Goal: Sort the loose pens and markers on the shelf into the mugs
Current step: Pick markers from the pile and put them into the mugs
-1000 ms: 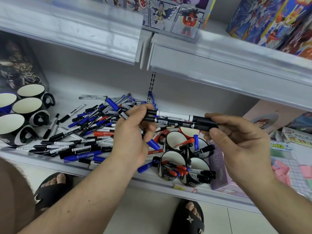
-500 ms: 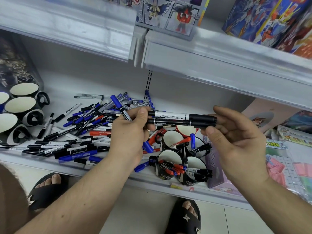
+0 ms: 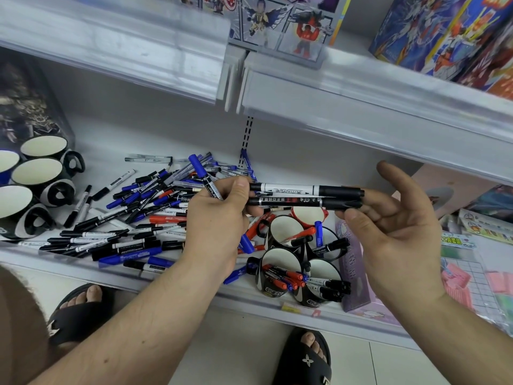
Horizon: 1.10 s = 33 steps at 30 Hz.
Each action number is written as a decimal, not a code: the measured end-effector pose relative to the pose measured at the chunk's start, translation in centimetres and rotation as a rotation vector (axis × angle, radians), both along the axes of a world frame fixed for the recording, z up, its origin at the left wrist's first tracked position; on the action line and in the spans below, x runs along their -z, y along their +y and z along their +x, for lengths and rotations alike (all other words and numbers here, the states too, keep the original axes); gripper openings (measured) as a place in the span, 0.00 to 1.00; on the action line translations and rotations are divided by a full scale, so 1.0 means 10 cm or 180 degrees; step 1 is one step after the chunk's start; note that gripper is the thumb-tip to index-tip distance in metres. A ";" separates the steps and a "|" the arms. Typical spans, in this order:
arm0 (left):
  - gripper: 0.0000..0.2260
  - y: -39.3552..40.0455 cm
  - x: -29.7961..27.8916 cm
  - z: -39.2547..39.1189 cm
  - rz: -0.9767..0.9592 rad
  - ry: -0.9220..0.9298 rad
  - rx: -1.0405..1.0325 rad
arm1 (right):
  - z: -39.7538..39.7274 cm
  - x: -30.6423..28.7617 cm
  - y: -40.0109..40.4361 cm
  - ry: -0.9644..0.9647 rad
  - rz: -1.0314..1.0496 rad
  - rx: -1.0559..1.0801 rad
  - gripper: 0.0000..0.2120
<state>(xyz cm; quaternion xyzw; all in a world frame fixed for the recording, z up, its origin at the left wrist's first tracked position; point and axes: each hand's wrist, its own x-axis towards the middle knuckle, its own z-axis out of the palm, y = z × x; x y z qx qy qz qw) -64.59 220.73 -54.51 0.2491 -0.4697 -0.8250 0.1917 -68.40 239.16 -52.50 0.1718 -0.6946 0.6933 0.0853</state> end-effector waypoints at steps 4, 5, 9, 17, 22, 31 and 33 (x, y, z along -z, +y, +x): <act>0.05 0.01 -0.01 0.01 -0.0008 0.0013 0.0006 | -0.01 0.01 -0.01 0.0029 0.0039 0.0004 0.29; 0.05 0.01 -0.01 0.01 -0.0009 0.0009 0.0016 | -0.01 0.01 -0.01 0.0037 0.0044 0.0004 0.29; 0.05 0.00 -0.01 0.01 0.0016 0.0028 0.0056 | -0.03 0.02 -0.01 0.0064 0.0042 -0.0016 0.28; 0.06 0.00 -0.01 0.00 -0.0098 0.0071 0.0027 | -0.01 0.00 -0.02 0.0124 0.0227 0.0081 0.29; 0.06 0.00 0.08 -0.01 -0.0281 -0.0065 0.0091 | -0.04 -0.02 0.00 -0.0286 0.0299 -0.0228 0.16; 0.05 0.07 0.57 -0.03 -0.0531 -0.0830 0.0512 | -0.66 0.43 0.83 -0.1614 0.1351 0.0193 0.12; 0.05 0.12 0.62 -0.04 -0.0450 -0.0897 0.0624 | -0.71 0.57 1.00 -0.1778 0.1796 0.0283 0.11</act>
